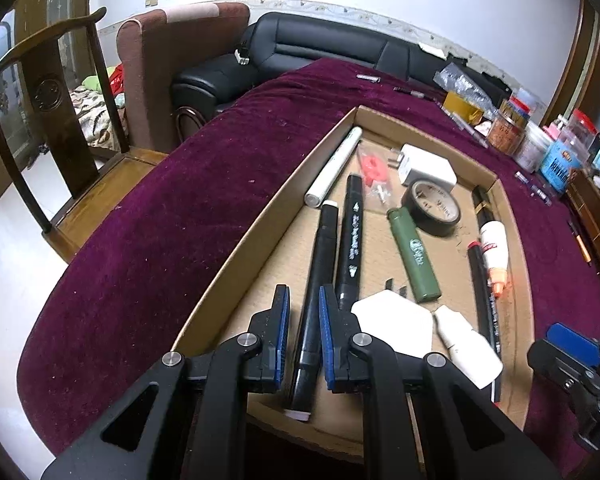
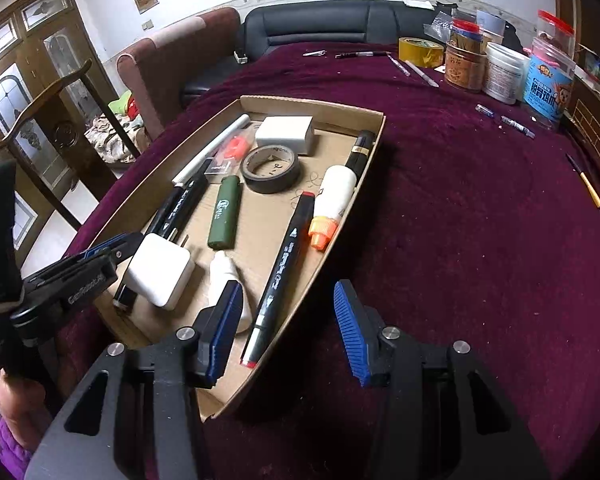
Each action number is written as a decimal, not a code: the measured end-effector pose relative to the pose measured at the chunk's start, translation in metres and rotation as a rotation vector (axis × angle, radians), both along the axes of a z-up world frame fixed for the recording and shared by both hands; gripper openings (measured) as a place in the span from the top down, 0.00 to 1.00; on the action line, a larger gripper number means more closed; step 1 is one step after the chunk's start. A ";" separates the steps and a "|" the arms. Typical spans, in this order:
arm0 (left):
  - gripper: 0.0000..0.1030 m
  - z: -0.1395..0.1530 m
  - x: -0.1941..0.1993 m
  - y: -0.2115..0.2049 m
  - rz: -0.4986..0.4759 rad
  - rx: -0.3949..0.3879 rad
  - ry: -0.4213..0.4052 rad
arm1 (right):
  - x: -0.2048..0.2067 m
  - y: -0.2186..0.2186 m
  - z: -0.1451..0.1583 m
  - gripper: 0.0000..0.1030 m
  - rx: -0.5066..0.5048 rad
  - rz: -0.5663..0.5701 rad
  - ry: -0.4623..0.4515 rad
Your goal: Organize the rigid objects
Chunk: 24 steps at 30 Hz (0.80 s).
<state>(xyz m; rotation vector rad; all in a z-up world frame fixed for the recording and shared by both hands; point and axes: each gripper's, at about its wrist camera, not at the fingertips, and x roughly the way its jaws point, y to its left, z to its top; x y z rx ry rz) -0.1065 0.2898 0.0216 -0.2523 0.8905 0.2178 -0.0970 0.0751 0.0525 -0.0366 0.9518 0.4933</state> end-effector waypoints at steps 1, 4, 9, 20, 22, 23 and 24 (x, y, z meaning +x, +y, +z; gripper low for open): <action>0.88 0.000 0.000 0.000 0.003 -0.004 0.002 | 0.000 0.001 0.000 0.55 0.007 0.009 0.008; 0.88 0.007 -0.006 0.003 0.004 -0.025 -0.024 | 0.003 0.010 -0.002 0.48 0.087 0.086 0.094; 0.87 0.035 -0.031 0.017 0.046 -0.041 -0.126 | 0.018 0.023 -0.005 0.40 0.400 0.234 0.315; 0.46 0.058 -0.069 0.063 0.245 0.032 -0.218 | 0.053 0.105 -0.022 0.40 0.576 0.315 0.535; 0.45 0.054 -0.069 0.067 0.251 0.018 -0.211 | 0.054 0.119 -0.032 0.40 0.560 0.329 0.575; 0.45 0.053 -0.069 0.068 0.248 0.015 -0.207 | 0.052 0.126 -0.037 0.40 0.525 0.327 0.577; 0.45 0.052 -0.068 0.068 0.250 0.021 -0.198 | 0.051 0.128 -0.038 0.42 0.486 0.315 0.558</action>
